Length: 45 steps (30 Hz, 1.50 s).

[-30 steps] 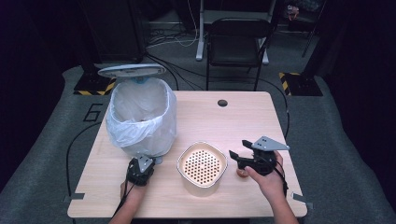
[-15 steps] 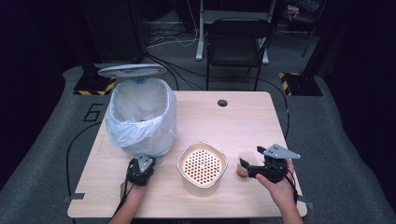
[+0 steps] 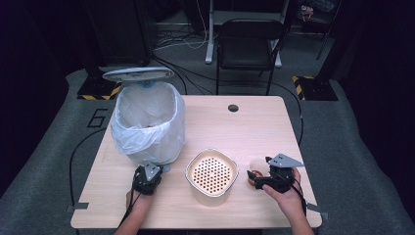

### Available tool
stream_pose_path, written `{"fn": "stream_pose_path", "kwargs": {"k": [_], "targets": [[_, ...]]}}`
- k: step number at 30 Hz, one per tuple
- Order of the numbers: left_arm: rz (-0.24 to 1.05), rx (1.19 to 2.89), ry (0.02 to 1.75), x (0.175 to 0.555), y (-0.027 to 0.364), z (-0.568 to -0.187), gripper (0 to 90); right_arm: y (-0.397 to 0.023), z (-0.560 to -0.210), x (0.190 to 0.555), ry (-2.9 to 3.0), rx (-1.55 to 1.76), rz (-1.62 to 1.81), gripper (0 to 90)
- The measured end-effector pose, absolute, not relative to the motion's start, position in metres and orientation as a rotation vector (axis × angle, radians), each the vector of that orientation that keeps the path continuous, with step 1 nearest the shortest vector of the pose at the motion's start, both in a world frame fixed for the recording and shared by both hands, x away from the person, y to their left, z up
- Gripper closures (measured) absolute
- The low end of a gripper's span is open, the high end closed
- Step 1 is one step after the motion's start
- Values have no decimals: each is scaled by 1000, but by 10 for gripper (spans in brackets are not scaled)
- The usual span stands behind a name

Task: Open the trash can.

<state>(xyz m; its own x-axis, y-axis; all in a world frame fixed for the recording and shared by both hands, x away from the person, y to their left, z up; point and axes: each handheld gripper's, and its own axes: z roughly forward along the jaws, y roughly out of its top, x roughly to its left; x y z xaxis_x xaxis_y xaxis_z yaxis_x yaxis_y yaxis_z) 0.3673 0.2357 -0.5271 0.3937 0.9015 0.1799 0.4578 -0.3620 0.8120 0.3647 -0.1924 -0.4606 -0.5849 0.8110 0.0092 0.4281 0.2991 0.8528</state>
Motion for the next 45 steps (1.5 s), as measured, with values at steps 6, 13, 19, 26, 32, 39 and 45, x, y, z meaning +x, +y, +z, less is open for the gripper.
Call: {"fn": "stream_pose_path", "kwargs": {"k": [6, 13, 19, 26, 32, 39, 45], "targets": [[833, 1972, 1162, 367, 236, -527, 852, -194, -477, 369, 2178, 1122, 1209, 138], [840, 1975, 1159, 367, 236, -527, 853, -190, -487, 374, 2210, 1120, 1186, 160], [846, 1964, 1161, 368, 236, -527, 852, -190, -490, 376, 2203, 1116, 1193, 279], [835, 1965, 1164, 367, 235, -527, 853, -192, -489, 379, 2233, 1111, 1236, 310], [845, 1963, 1161, 367, 235, -528, 853, -193, -476, 385, 2236, 1048, 1269, 323], [840, 1956, 1167, 367, 234, -528, 852, -189, -457, 399, 2240, 940, 1276, 335], [841, 1968, 1162, 367, 235, -528, 853, -181, -443, 414, 2241, 893, 1281, 338]]}}
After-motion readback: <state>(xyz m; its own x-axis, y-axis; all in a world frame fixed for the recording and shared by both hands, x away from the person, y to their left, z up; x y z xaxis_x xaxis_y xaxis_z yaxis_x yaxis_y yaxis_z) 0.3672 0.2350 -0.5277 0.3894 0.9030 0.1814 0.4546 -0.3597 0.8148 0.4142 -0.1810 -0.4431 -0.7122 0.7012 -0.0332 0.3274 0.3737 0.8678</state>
